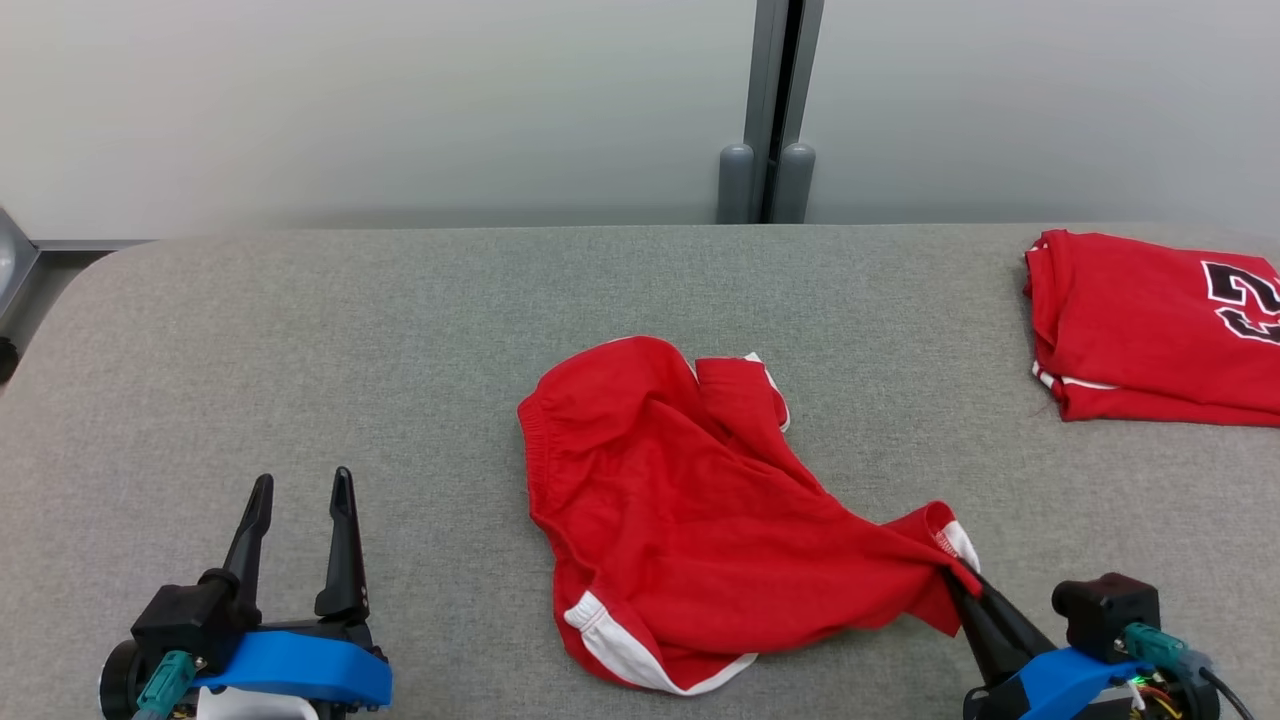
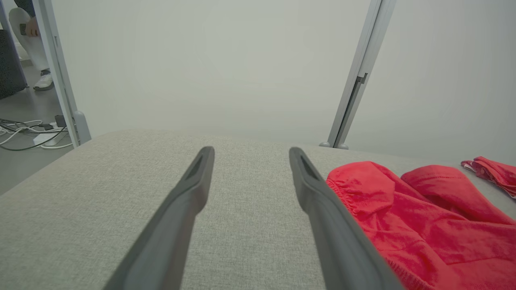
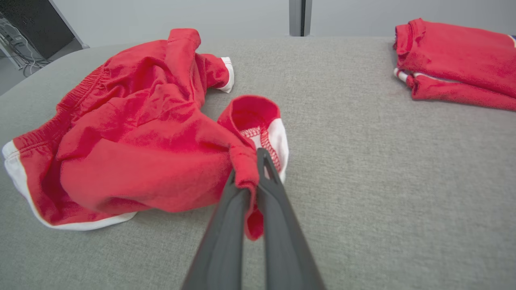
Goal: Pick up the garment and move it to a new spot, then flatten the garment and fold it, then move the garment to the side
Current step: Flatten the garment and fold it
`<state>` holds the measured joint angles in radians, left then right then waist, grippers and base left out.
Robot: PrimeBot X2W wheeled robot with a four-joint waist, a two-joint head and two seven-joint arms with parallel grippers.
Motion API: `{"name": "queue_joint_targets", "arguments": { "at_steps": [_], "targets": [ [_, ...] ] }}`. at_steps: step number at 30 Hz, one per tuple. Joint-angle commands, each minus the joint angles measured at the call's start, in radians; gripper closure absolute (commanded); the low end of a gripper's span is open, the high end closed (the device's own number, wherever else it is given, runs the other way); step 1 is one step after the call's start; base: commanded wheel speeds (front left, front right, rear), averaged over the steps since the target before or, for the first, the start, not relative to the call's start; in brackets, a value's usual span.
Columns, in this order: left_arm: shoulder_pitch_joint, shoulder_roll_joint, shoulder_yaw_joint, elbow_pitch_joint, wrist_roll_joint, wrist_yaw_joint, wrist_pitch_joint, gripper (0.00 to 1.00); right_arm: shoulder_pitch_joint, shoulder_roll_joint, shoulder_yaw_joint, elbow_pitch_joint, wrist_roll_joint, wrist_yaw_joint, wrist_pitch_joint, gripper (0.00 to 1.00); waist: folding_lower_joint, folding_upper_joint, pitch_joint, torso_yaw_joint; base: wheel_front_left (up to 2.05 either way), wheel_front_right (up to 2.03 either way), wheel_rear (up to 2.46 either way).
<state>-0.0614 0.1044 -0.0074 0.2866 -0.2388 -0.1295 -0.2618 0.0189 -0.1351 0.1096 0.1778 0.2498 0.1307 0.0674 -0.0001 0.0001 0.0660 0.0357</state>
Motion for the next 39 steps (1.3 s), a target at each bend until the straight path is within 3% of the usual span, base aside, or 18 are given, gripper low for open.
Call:
{"name": "queue_joint_targets", "arguments": {
  "at_steps": [1, 2, 8, 14, 19, 30, 39],
  "targets": [
    [0.000, 0.000, 0.005, -0.002, -0.001, -0.002, -0.004, 0.00, 0.020, 0.008, -0.015, -0.038, -0.013, 0.000, 0.012, 0.05, 0.0001, -0.0001, 0.002, -0.001, 0.00, 0.00, 0.00],
    [-0.003, 0.001, 0.004, -0.001, -0.001, -0.002, -0.004, 0.00, 0.029, 0.015, -0.022, -0.060, -0.018, 0.000, 0.019, 0.00, 0.0001, -0.0001, 0.003, -0.002, 0.00, 0.00, 0.00],
    [-0.012, 0.006, -0.002, 0.000, -0.005, -0.002, -0.004, 0.00, 0.004, 0.036, -0.055, -0.154, -0.058, 0.000, -0.014, 0.00, 0.0001, -0.0001, 0.006, -0.001, 0.00, 0.00, 0.00],
    [-0.015, 0.012, 0.006, -0.006, -0.007, -0.002, -0.004, 0.00, -0.052, 0.054, -0.073, -0.173, -0.086, 0.000, -0.115, 0.00, 0.0001, -0.0001, 0.013, -0.005, 0.00, 0.00, 0.00],
    [-0.019, 0.016, 0.008, -0.010, -0.005, -0.002, -0.004, 0.00, -0.103, 0.073, -0.082, -0.120, -0.114, 0.000, -0.212, 0.00, 0.0001, -0.0001, 0.020, -0.009, 0.00, 0.00, 0.00],
    [-0.031, 0.024, -0.002, -0.008, 0.002, -0.002, -0.004, 0.00, -0.180, 0.084, -0.085, 0.055, -0.130, 0.000, -0.292, 0.00, 0.0001, -0.0001, 0.025, -0.011, 0.00, 0.00, 0.00],
    [-0.060, 0.054, -0.143, -0.008, 0.044, -0.002, 0.000, 0.00, -0.199, 0.084, -0.097, 0.113, -0.135, 0.000, -0.311, 0.00, 0.0001, -0.0001, 0.011, -0.022, 0.00, 0.00, 0.00]
  ]
}}
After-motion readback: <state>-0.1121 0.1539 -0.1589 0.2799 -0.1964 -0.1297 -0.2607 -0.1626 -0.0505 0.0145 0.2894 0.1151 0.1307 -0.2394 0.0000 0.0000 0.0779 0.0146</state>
